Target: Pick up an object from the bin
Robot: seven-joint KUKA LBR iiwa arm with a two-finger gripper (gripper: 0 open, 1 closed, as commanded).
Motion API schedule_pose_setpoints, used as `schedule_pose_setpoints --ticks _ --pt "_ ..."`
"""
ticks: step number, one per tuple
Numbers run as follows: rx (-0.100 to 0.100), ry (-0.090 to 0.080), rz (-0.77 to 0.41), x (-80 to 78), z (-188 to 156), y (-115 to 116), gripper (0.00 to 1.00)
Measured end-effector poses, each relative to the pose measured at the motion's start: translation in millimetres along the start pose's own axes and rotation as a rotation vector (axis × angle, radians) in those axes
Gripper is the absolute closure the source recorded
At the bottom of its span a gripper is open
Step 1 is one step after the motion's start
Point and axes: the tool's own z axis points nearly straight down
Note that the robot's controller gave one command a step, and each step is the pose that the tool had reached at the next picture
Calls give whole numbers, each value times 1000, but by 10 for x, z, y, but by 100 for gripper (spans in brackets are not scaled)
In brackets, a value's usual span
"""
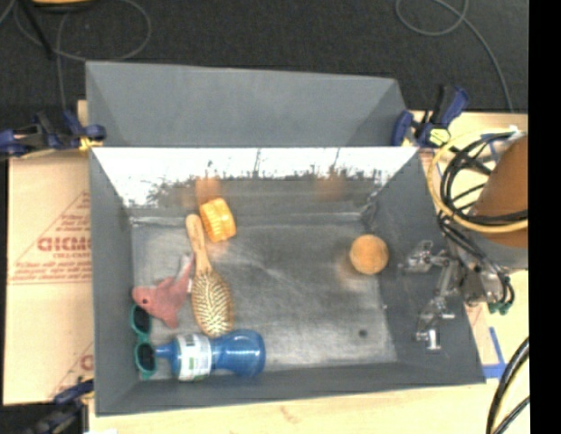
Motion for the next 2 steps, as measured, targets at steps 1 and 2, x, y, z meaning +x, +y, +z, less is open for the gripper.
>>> schedule_pose_setpoints --ticks 1,2 --pt "0 0 -1 0 0 1 0" --pt "2 -5 19 -62 59 27 0"
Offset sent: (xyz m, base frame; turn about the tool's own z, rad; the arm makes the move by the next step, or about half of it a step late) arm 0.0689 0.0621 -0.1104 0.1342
